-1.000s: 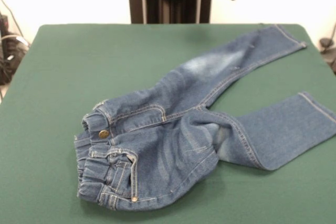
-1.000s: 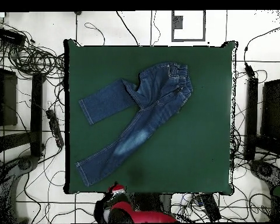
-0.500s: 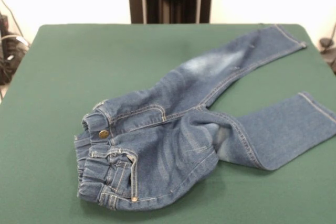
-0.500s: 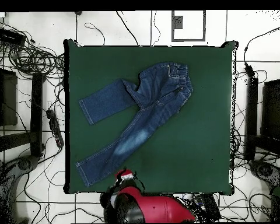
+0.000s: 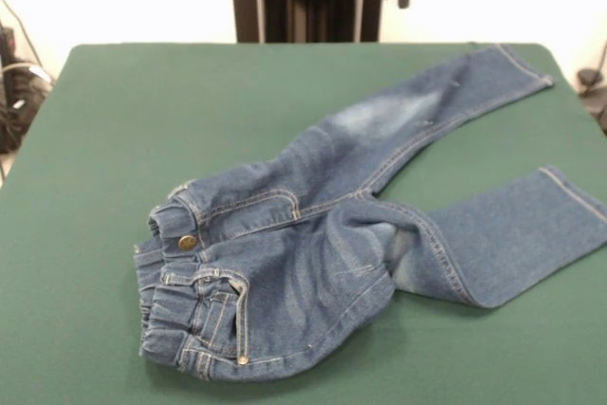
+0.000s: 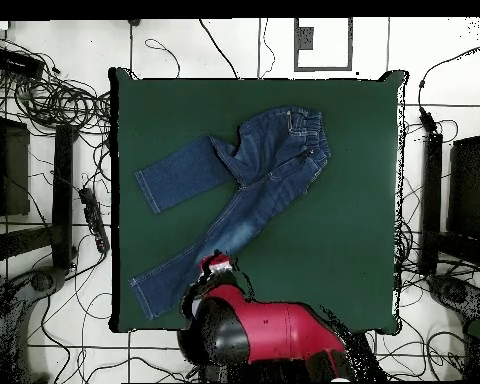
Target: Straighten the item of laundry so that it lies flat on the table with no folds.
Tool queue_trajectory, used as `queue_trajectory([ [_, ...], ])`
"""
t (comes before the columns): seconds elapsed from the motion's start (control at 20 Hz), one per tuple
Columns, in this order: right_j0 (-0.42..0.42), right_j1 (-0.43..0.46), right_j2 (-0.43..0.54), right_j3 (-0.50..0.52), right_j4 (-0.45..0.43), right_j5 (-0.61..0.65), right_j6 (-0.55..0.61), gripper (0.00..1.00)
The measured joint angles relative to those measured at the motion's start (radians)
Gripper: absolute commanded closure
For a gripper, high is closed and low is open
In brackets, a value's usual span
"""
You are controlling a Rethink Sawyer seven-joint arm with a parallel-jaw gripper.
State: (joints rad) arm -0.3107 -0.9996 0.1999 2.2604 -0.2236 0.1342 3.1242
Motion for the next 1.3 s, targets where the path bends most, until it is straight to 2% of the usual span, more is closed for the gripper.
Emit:
queue_trajectory([
  [0.4, -0.012, 0.001, 0.056, -0.09, -0.002, 0.113, 0.0, 0.0],
  [0.65, -0.003, 0.019, 0.066, -0.188, -0.028, 0.198, 0.0, 0.0],
  [1.0, 0.033, 0.062, 0.069, -0.326, -0.038, 0.278, 0.0, 0.0],
  [1.3, 0.059, 0.134, 0.071, -0.47, -0.039, 0.318, 0.0, 0.0],
])
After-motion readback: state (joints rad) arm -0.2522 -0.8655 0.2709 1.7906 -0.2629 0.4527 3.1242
